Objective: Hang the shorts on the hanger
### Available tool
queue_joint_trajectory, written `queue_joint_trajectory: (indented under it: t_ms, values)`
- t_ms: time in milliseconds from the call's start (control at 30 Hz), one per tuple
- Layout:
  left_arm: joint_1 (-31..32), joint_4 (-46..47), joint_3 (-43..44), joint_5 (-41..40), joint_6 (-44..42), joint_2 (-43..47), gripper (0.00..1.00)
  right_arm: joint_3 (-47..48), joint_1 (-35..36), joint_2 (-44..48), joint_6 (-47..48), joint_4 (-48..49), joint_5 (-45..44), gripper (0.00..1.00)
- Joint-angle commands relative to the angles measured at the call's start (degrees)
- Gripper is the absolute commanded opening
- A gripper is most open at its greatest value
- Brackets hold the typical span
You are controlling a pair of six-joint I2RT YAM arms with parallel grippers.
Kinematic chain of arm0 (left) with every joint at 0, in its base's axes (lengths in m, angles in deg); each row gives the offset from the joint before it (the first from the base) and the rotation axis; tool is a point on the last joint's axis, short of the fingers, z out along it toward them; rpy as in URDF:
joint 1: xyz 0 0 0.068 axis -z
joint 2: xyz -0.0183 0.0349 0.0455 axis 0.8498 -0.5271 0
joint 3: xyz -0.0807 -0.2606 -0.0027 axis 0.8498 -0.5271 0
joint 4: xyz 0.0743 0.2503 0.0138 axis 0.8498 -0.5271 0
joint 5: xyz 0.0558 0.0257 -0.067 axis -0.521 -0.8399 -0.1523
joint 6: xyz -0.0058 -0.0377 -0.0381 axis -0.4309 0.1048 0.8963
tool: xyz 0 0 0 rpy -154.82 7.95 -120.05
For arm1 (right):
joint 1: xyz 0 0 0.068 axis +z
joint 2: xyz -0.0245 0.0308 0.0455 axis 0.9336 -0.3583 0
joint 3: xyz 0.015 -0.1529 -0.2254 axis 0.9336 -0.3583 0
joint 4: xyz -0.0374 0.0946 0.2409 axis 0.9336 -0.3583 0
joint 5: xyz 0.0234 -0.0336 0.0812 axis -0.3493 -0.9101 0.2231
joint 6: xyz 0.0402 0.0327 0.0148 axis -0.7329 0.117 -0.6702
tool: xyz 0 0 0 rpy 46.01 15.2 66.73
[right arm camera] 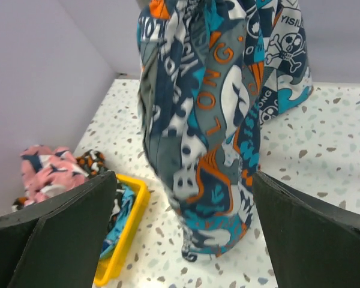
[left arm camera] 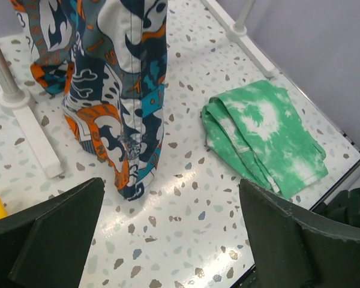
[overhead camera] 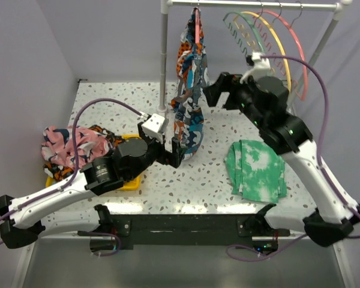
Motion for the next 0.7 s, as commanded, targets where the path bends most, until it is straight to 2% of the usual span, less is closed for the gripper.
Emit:
queue_joint_trajectory:
  t_ms: [0,133,200,233,333,533,667]
  values:
    - [-0.2,0.8,-3.7,-0.1,5.2,-0.9,1.00,-14.3,0.1,12.1,-5.3,4.7,4.2,0.98]
    - [-0.2,2.7,-9.4,1.1,7.7,-0.1,1.00,-34.9,0.1,24.3,-10.7,9.0,10.8,0.99]
    - [-0.1,3.4,-11.6,1.3,9.3,1.2,1.00,-41.2,0.1,27.1,-13.0,10.2,15.3,0.98]
    - [-0.2,4.5,-13.9,1.2,9.6,1.9,1.00,-46.9,0.0,28.2,-13.2,11.1,16.2,0.99]
    - [-0.1,6.5,-18.8,1.3,10.6,4.3,1.00,-54.5,0.1,32.3,-13.4,10.9,16.8,0.99]
    - [-0.2,11.1,-27.2,2.4,14.1,6.8,1.00,-59.2,0.1,35.6,-12.4,9.0,15.9,0.99]
    - [-0.1,10.6,-27.5,1.3,14.6,6.7,1.00,-60.0,0.1,35.3,-11.0,8.8,13.9,0.99]
